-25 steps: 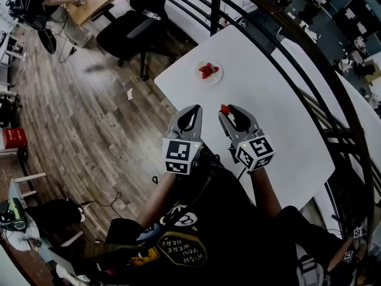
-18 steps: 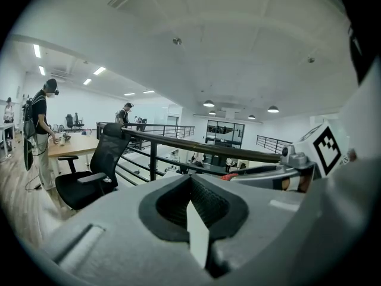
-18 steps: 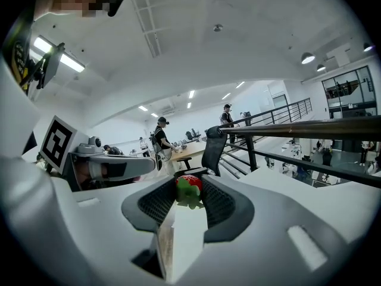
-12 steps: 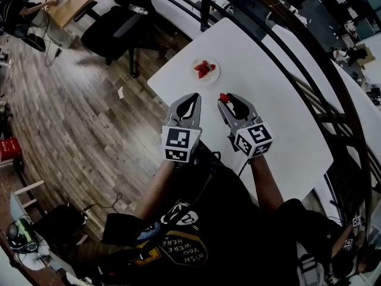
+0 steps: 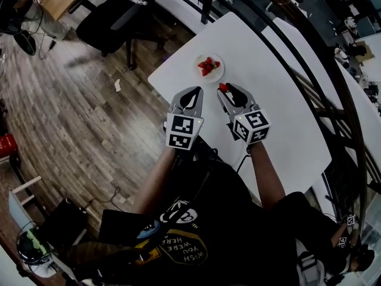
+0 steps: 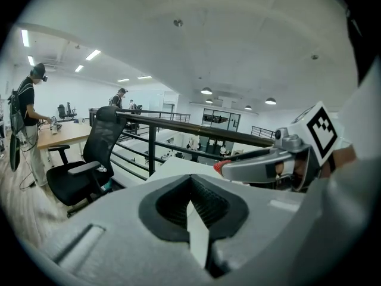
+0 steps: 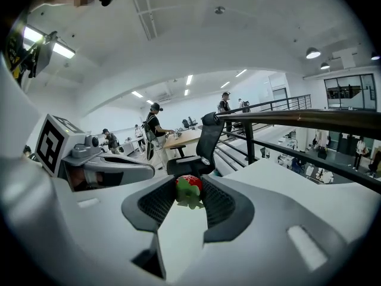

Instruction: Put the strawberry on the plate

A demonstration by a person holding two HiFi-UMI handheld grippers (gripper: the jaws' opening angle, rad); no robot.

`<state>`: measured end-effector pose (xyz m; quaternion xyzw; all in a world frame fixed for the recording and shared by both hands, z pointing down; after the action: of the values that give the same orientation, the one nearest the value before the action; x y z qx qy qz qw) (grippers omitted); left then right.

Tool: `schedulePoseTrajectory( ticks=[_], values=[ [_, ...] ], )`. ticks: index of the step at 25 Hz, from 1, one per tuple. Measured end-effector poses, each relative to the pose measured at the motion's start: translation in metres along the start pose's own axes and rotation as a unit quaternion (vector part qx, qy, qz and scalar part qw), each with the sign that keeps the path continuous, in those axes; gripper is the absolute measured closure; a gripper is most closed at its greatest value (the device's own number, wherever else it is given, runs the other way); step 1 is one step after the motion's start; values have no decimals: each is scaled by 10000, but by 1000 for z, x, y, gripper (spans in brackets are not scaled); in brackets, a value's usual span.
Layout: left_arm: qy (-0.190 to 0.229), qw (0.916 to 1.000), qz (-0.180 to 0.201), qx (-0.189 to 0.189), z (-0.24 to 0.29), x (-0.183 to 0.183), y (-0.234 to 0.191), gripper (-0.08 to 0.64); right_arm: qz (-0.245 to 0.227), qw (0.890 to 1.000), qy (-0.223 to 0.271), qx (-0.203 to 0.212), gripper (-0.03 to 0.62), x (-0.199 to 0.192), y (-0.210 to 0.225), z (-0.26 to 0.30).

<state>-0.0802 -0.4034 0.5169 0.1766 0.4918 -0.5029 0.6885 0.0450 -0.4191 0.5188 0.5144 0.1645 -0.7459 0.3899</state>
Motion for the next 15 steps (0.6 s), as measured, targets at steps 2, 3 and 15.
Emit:
schedulePoseTrajectory(
  ticks=[2,3,15],
  values=[
    [-91,10000,31,-12,9,-6,-4,555,-49,9999,-121,-7,451,-6,5,10],
    [-143,9999,33,-22,14,-10,-6,555,-75,9998,-203,-14,451,-11,7,16],
    [-739,9971,-101,-154,59,-47,-26,555,-54,9953,-965,-89,451,-59,28,57]
  ],
)
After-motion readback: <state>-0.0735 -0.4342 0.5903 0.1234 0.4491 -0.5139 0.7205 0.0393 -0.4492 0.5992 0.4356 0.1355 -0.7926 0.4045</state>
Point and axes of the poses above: the fingertips, and each gripper's own axes: z forward along the fingers, y to its right, x out of its top, the point moved 5 cm from there along -z, backward along the fingers, and after that the axes turned 7 degrees about -z, right-handed, at the moved point
